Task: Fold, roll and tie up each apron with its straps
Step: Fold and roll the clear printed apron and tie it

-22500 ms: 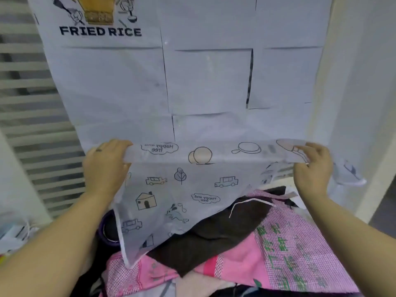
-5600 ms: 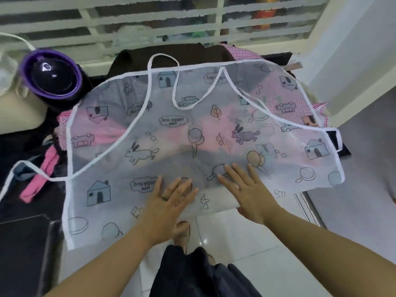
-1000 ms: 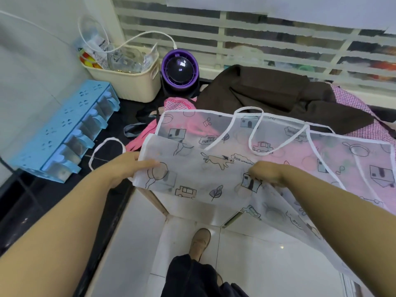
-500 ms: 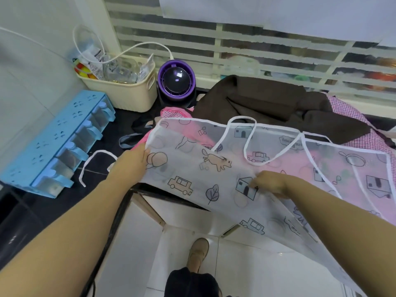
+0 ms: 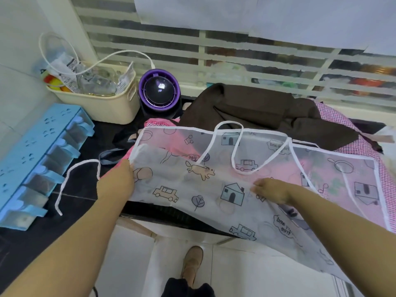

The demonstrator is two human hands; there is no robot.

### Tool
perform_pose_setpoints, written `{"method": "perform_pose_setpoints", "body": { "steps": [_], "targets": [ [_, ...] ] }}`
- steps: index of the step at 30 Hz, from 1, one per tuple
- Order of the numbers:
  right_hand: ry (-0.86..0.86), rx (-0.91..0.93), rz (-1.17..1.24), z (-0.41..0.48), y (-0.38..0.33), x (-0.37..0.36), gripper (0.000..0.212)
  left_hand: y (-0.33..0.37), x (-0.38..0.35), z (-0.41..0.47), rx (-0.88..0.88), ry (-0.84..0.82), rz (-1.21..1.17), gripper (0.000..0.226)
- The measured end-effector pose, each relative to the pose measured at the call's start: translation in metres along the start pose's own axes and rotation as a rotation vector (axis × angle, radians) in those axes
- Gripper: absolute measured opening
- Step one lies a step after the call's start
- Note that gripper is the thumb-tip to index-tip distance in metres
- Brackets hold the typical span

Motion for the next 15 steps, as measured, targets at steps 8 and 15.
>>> {"method": "perform_pose_setpoints", "body": {
  "steps": [8, 15],
  "targets": [
    [-0.017, 0.015, 0.021, 0.005, -0.001, 0.000, 0.035, 0.162, 0.003, -0.061, -0.871, 0.221, -0.067, 0.038],
    [0.013, 0.052, 0.110, 0.003, -0.002, -0.001, 0.031, 0.192, -0.053, -0.048, -0.825, -0.237, 0.068, 0.047]
  ]
}}
Point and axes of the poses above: each hand's wrist, its own z-axis towards the middle knuckle, its own x-axis out of the back of the hand, y = z × x, the point moved 5 cm from there along z, towards the middle knuckle, and after that the axes turned 2 degrees about x, right-handed, at the moved point
